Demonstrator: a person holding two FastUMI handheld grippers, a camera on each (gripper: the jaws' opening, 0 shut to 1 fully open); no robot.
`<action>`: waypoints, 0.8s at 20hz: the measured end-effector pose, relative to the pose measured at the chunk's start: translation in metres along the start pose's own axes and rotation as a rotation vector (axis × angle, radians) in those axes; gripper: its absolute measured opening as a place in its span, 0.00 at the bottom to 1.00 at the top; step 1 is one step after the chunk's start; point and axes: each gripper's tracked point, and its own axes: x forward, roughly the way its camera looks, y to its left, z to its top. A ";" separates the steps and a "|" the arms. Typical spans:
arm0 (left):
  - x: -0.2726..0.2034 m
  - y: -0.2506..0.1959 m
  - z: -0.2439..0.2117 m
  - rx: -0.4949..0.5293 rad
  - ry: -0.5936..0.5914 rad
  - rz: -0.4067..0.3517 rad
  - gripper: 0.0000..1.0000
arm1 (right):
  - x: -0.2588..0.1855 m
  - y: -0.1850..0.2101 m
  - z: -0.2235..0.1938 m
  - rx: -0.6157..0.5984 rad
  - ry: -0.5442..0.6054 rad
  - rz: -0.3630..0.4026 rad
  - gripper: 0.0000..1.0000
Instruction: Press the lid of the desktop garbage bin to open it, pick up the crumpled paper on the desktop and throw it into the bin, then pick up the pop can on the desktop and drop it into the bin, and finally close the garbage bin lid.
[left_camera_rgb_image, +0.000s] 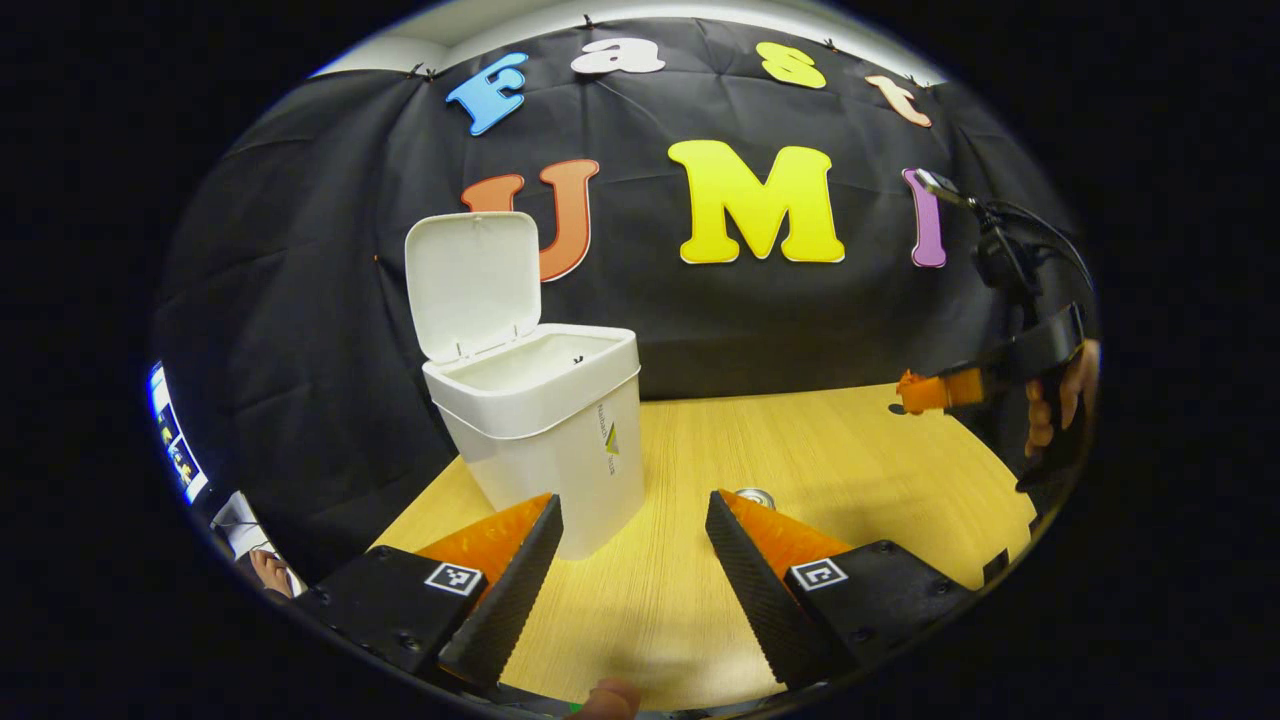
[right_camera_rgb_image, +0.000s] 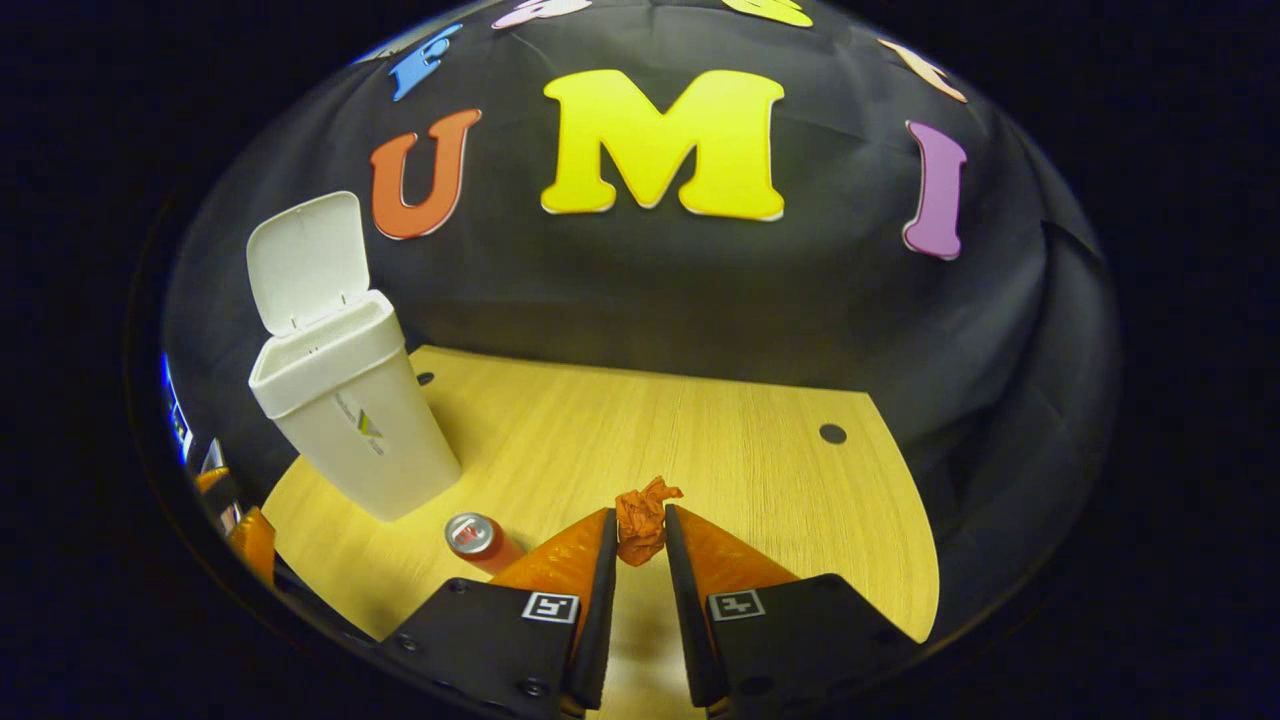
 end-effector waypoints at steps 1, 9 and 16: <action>0.000 0.003 -0.002 -0.007 -0.001 -0.003 0.96 | -0.003 0.011 0.019 -0.011 -0.031 0.011 0.30; 0.004 0.048 -0.026 -0.064 0.012 0.012 0.96 | 0.003 0.124 0.106 -0.115 -0.181 0.124 0.32; -0.003 0.112 -0.038 -0.094 0.019 0.097 0.96 | 0.039 0.270 0.106 -0.186 -0.160 0.303 0.32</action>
